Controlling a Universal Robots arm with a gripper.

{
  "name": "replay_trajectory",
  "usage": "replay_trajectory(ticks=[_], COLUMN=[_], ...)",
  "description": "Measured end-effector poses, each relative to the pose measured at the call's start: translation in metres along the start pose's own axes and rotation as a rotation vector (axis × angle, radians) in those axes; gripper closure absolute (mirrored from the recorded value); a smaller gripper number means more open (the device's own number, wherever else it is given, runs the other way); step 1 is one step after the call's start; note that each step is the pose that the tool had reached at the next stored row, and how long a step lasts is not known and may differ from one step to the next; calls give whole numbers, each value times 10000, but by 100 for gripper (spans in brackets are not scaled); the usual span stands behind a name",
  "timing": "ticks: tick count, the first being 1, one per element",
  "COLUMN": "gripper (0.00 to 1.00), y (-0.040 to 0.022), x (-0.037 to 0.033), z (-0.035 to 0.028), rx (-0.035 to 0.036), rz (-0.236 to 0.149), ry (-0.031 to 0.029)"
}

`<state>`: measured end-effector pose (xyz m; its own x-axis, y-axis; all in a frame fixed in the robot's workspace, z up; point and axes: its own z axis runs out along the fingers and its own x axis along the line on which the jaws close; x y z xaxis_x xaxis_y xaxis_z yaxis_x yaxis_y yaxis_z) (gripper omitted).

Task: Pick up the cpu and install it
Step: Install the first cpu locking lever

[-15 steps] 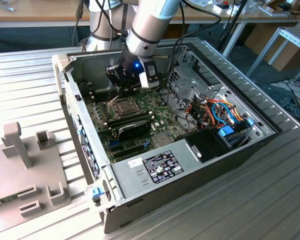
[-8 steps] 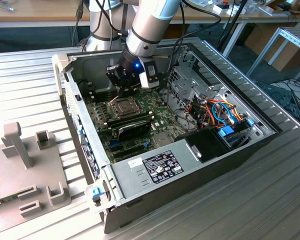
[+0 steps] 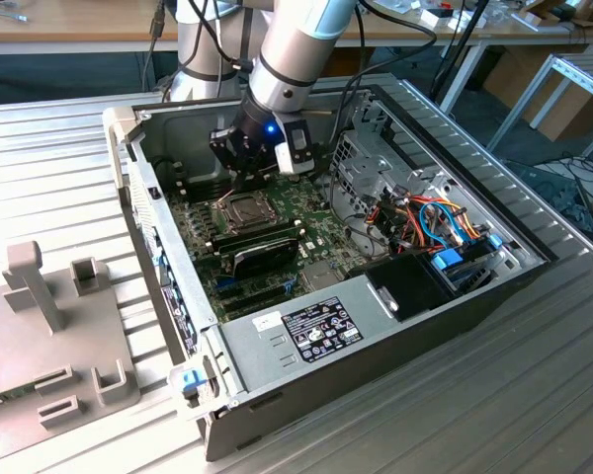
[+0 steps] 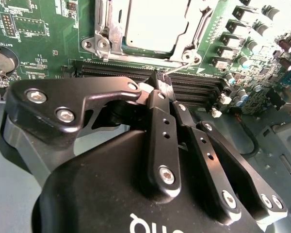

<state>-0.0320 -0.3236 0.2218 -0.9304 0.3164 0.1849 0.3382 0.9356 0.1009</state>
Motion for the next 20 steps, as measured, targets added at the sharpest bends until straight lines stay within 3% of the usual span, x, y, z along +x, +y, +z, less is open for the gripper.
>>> replay_trajectory(ticks=[20], gripper=[89], y=[14], x=[-76], z=[71], rx=[-14], rz=[75], ry=[-8])
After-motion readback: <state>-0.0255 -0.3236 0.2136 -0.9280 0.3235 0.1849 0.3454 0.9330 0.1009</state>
